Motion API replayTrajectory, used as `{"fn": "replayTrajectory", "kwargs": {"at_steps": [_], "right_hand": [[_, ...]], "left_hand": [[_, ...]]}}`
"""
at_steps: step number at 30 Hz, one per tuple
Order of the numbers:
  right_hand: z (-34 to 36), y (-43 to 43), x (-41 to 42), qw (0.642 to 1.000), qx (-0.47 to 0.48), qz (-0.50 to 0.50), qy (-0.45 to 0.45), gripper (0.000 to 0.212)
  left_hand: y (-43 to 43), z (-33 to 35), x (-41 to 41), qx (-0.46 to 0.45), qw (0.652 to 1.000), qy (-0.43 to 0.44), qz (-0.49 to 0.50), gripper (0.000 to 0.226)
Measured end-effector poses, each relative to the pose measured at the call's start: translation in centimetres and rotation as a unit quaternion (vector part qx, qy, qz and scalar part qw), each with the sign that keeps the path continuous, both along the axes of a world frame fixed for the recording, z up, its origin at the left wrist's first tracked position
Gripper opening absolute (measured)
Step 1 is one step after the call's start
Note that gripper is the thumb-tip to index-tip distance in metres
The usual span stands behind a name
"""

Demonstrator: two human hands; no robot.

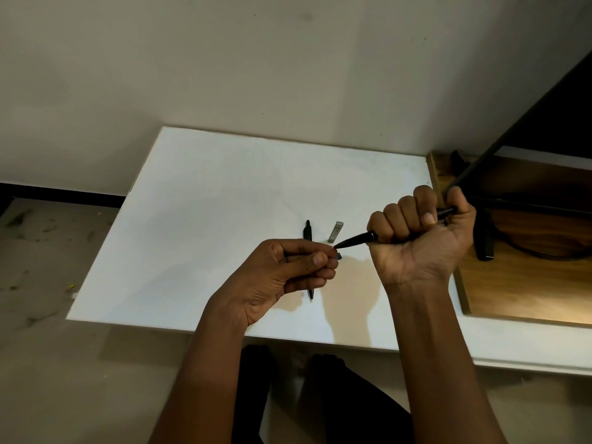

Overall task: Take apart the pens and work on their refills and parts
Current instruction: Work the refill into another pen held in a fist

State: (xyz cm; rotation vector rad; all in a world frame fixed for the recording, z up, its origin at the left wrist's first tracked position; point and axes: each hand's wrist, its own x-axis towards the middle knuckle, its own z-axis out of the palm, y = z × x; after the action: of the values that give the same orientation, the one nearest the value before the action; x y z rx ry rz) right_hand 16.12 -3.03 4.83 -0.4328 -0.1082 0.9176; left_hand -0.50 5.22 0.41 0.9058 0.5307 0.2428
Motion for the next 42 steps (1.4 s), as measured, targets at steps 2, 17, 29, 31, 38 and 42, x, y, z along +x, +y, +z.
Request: {"fn": "replayTrajectory", "kwargs": {"at_steps": [2,17,29,31,38,42], "right_hand": [[0.01,0.00,0.09,1.000,0.000,-0.001,0.005,0.044],[-0.12,0.11,-0.11,1.000,-0.004,0.006,0.004,0.050],[-0.11,0.05,-0.12,1.000,-0.011,0.005,-0.011,0.044],[-0.10,0.07,-0.11,1.000,-0.015,0.003,-0.010,0.046],[-0.08,0.05,-0.09,1.000,-0.019,0.002,-0.011,0.048],[-0.18,0.05,0.01,1.000,-0.013,0.001,-0.011,0.044]], "left_hand": [[0.01,-0.02,-0.01,0.000,1.000,-0.004,-0.001,0.030],[-0.07,-0.11,0.01,0.005,1.000,-0.012,0.002,0.023],[-0.08,-0.12,-0.01,0.000,1.000,-0.009,0.003,0.023],[-0.11,-0.12,0.00,0.002,1.000,-0.007,0.002,0.024],[-0.10,-0.15,0.01,0.001,1.000,-0.007,0.002,0.024],[-0.07,-0.12,0.04,0.003,1.000,-0.007,0.003,0.024]]}}
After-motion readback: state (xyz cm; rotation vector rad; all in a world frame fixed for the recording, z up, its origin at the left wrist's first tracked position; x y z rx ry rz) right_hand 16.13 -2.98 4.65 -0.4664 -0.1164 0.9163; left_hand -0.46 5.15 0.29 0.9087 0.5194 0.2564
